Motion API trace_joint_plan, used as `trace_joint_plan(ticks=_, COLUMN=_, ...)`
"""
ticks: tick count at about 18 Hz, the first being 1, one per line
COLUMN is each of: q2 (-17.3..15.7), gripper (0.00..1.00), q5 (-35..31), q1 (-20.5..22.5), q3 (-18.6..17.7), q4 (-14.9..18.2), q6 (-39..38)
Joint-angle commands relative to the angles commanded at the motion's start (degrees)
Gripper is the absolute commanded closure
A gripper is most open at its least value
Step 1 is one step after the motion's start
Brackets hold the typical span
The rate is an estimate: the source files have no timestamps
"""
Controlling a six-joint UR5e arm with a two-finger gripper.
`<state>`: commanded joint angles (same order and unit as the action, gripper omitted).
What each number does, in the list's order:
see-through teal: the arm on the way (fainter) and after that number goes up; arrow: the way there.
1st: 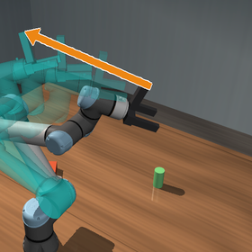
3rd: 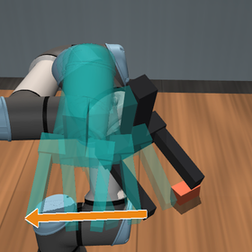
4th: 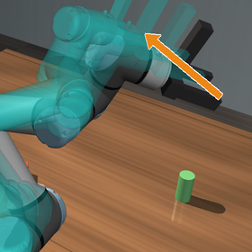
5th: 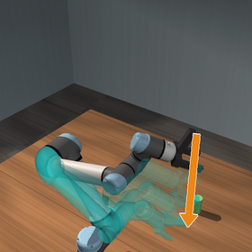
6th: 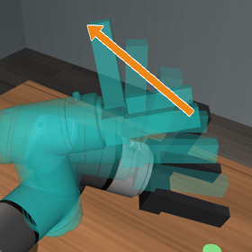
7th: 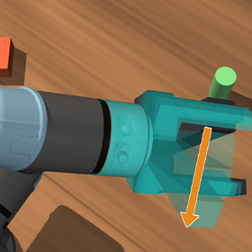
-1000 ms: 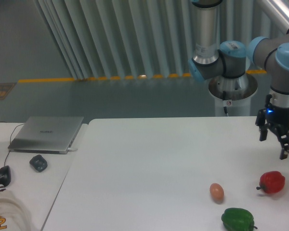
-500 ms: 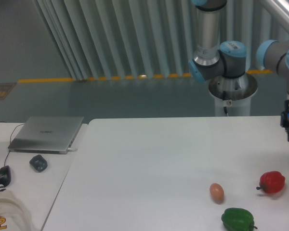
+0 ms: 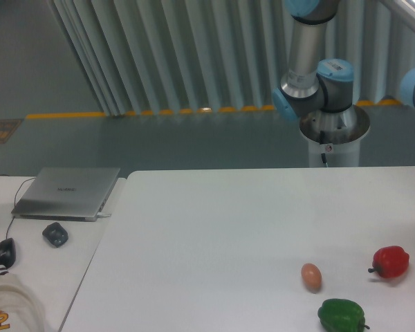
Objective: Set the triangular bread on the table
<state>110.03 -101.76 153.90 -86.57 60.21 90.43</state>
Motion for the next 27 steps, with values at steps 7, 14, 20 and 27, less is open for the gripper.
trace_joint_plan(ticks=7, q2=2.55, gripper=0.00, q5=-7.40, q1=0.79, q3=1.05, q4=-0.44, q6=9.59)
trace_joint_plan(ticks=14, q2=7.73, gripper=0.00, q5=-7.40, q1=4.12, q3=3.16, q4=-5.01, q6=11.00)
trace_joint_plan(ticks=20, q2=8.62, gripper=0.00, q5=-7.31, q1=4.57, q3=2.99, q4=-5.28, q6=12.49)
trace_joint_plan(ticks=27, q2=8.53, gripper=0.00, q5=-7.22, q1=7.11, q3=2.90, q4=-5.28, q6=15.13)
